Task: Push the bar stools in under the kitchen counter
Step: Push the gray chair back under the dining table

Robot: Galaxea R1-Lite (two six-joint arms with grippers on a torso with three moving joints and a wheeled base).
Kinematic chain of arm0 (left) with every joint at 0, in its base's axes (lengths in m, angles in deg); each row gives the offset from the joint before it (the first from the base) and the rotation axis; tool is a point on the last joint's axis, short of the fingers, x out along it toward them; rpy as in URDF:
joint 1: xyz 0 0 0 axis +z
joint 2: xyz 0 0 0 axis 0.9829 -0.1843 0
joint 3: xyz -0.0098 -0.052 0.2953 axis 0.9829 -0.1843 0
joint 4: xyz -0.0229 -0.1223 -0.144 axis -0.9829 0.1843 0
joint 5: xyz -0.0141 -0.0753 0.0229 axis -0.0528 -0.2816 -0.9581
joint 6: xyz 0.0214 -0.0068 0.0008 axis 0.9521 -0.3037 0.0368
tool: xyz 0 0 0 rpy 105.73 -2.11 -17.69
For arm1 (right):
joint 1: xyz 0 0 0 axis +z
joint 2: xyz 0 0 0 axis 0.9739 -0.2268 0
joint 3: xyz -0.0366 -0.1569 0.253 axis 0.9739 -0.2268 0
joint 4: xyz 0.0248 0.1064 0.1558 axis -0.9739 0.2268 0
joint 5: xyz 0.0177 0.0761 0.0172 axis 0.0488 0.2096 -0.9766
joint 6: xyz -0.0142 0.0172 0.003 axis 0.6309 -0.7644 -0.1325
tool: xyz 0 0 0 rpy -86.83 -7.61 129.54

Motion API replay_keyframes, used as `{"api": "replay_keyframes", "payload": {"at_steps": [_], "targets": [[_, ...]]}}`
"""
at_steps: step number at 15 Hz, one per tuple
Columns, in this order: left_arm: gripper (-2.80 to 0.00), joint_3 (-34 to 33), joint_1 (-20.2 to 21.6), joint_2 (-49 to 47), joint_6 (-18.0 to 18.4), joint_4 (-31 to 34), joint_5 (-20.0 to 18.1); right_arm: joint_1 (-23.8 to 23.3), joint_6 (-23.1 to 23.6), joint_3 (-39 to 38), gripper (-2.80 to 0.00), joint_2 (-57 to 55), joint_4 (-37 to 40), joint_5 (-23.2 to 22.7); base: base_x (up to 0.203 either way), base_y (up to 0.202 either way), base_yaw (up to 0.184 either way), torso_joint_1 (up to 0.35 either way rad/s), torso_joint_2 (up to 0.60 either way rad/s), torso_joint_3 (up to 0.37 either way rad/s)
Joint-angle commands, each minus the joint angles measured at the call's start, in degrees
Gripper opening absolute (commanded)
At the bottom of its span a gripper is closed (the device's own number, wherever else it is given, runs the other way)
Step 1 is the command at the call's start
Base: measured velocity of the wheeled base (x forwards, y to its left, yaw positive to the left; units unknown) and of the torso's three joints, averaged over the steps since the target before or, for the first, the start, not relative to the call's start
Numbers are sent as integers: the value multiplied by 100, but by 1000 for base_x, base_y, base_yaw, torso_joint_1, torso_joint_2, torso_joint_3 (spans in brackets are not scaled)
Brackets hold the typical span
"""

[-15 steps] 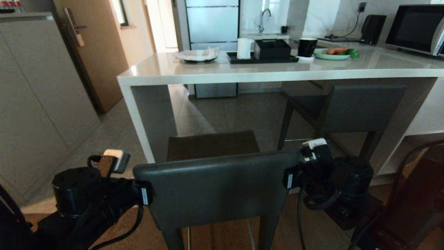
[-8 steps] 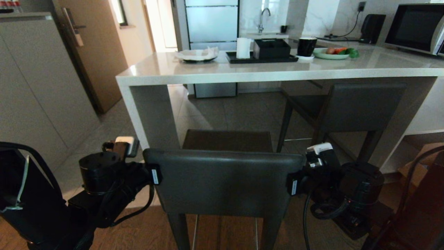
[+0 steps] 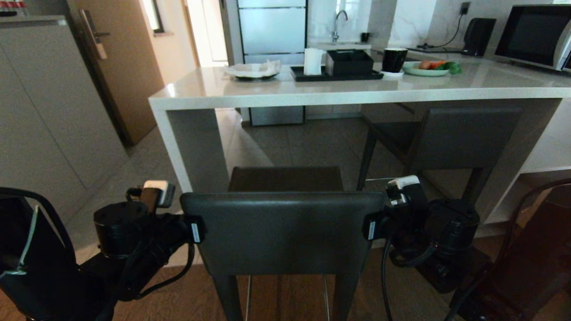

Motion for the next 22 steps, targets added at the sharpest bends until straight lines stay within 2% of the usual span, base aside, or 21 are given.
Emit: {"api": "replay_keyframes", "payload": {"at_steps": [1, 12, 22], "targets": [[-280, -51, 54, -206, 31, -368, 24, -12, -4, 16, -280, -12, -36, 14, 0, 0, 0, 0, 0, 0], [-280, -79, 27, -220, 174, -468, 16, -4, -4, -10, -280, 23, -45, 22, 5, 0, 0, -1, 0, 1], [-280, -95, 9, -228, 174, -468, 13, -12, -4, 3, -280, 6, -45, 23, 185, 0, 1, 2, -1, 4]]}}
